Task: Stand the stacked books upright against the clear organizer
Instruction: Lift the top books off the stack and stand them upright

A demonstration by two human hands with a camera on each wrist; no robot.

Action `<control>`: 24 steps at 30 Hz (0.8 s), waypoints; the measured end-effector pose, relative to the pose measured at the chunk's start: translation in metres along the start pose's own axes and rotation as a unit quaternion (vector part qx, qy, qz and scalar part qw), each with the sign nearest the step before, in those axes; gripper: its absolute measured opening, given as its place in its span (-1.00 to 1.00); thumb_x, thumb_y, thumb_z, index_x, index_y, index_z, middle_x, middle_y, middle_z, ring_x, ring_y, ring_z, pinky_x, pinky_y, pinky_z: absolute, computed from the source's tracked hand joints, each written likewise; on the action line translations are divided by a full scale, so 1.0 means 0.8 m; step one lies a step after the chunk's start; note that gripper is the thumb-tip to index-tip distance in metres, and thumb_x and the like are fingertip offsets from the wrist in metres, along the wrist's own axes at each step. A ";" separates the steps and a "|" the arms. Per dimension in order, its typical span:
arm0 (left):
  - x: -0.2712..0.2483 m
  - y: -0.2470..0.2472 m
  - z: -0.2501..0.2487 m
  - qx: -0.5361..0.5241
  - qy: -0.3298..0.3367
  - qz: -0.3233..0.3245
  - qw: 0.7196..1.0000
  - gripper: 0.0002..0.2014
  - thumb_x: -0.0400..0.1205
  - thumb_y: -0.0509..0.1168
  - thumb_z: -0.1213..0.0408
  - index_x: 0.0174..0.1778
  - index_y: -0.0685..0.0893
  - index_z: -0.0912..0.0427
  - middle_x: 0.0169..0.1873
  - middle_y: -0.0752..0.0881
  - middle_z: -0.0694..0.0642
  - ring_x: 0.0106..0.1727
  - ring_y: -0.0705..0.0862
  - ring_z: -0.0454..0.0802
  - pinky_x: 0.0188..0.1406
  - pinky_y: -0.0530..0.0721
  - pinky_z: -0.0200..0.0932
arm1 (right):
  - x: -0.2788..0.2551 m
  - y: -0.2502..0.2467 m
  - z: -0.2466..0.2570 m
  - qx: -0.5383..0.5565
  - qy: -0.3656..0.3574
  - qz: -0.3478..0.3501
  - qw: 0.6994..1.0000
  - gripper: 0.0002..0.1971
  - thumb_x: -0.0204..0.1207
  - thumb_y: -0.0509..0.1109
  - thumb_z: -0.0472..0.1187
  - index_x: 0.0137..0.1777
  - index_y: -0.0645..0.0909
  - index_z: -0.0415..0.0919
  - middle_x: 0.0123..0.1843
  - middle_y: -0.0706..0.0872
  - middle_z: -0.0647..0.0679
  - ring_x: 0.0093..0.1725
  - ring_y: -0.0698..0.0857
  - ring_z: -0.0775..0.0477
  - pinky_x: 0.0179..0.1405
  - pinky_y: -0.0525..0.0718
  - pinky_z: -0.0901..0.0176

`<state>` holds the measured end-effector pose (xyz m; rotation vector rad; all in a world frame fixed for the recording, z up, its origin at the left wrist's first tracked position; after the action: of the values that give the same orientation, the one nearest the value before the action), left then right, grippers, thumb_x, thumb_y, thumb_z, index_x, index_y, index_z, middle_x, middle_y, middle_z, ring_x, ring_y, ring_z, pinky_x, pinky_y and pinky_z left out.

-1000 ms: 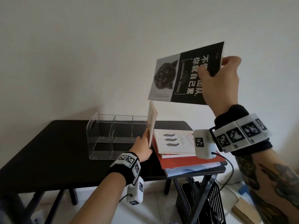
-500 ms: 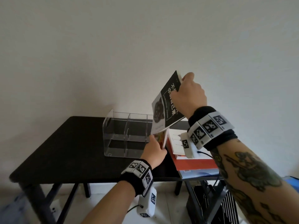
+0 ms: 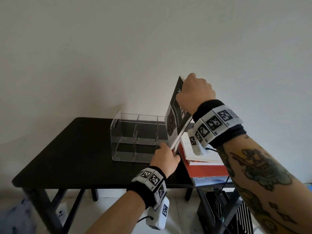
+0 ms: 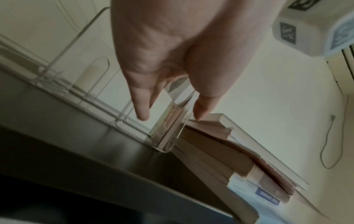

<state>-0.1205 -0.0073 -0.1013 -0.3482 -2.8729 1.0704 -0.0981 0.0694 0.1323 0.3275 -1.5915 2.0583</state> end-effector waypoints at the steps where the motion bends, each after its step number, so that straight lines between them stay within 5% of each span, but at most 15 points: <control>1: 0.002 0.003 -0.002 -0.016 0.019 0.005 1.000 -0.27 0.64 0.33 0.11 0.61 0.17 0.35 0.27 0.67 0.27 0.21 0.72 0.18 0.20 0.70 -0.01 | 0.000 0.001 0.001 -0.002 -0.002 0.002 1.000 -0.82 0.47 0.25 -0.32 0.02 0.33 -0.26 -0.20 0.50 -0.12 -0.19 0.52 -0.22 -0.27 0.41 0.05; 5: 0.004 0.001 -0.017 -0.078 0.087 -0.016 0.993 -0.10 0.60 0.40 0.20 0.73 -0.06 0.01 0.32 0.68 0.13 0.21 0.74 0.05 0.27 0.69 -0.06 | -0.001 0.021 0.001 -0.010 -0.001 0.033 0.999 -0.88 0.46 0.26 -0.33 -0.03 0.42 -0.28 -0.32 0.46 -0.08 -0.22 0.54 -0.21 -0.29 0.46 0.09; 7: 0.004 -0.002 -0.023 -0.076 0.087 -0.020 0.993 -0.04 0.63 0.37 0.28 0.74 -0.21 -0.09 0.21 0.73 0.14 0.09 0.78 0.06 0.16 0.72 -0.09 | 0.001 0.031 0.000 -0.010 0.002 0.050 0.999 -0.97 0.42 0.26 -0.35 -0.19 0.44 -0.26 -0.35 0.48 -0.08 -0.27 0.56 -0.20 -0.35 0.48 0.12; 11: 0.004 -0.004 -0.026 -0.056 0.087 -0.003 0.995 -0.02 0.68 0.26 0.39 0.66 -0.37 -0.31 -0.05 0.74 0.15 -0.23 0.75 -0.01 -0.11 0.75 -0.11 | 0.005 0.047 -0.009 -0.014 0.012 0.073 0.997 -0.81 0.43 0.25 -0.38 -0.37 0.38 -0.21 -0.36 0.52 -0.11 -0.41 0.51 -0.12 -0.41 0.47 0.14; 16: 0.007 0.004 -0.026 -0.059 0.096 0.027 0.993 -0.01 0.69 0.27 0.41 0.67 -0.37 -0.27 0.20 0.74 0.25 0.08 0.77 0.12 0.17 0.67 -0.08 | 0.009 0.057 -0.018 -0.008 0.029 0.082 0.996 -0.82 0.43 0.24 -0.34 -0.38 0.39 -0.20 -0.35 0.53 -0.10 -0.43 0.50 -0.09 -0.36 0.47 0.14; 19: 0.012 0.009 -0.017 -0.056 0.096 0.031 0.993 0.00 0.68 0.27 0.43 0.66 -0.37 -0.29 0.16 0.75 0.25 0.04 0.78 0.11 0.19 0.70 0.00 | 0.013 0.068 -0.026 0.020 0.038 0.104 0.994 -0.80 0.46 0.25 -0.27 -0.40 0.43 -0.21 -0.33 0.58 -0.10 -0.42 0.54 -0.09 -0.44 0.45 0.22; 24: 0.023 0.015 -0.007 -0.063 0.095 0.036 0.993 0.03 0.66 0.31 0.40 0.65 -0.35 -0.36 0.19 0.74 0.18 0.01 0.79 0.06 0.16 0.72 0.00 | 0.015 0.083 -0.040 0.087 0.042 0.118 0.988 -0.68 0.53 0.21 -0.09 -0.42 0.43 -0.22 -0.39 0.61 -0.11 -0.35 0.69 -0.22 -0.18 0.73 0.06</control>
<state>-0.1354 0.0089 -0.1054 -0.5332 -2.7808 0.8177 -0.1396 0.0911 0.0736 0.1139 -1.4633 2.3641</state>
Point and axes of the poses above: each hand's wrist, its own x-axis towards the middle knuckle, its own y-axis out of the palm, z = x × y, the point moved 7 cm from there along x, towards the middle knuckle
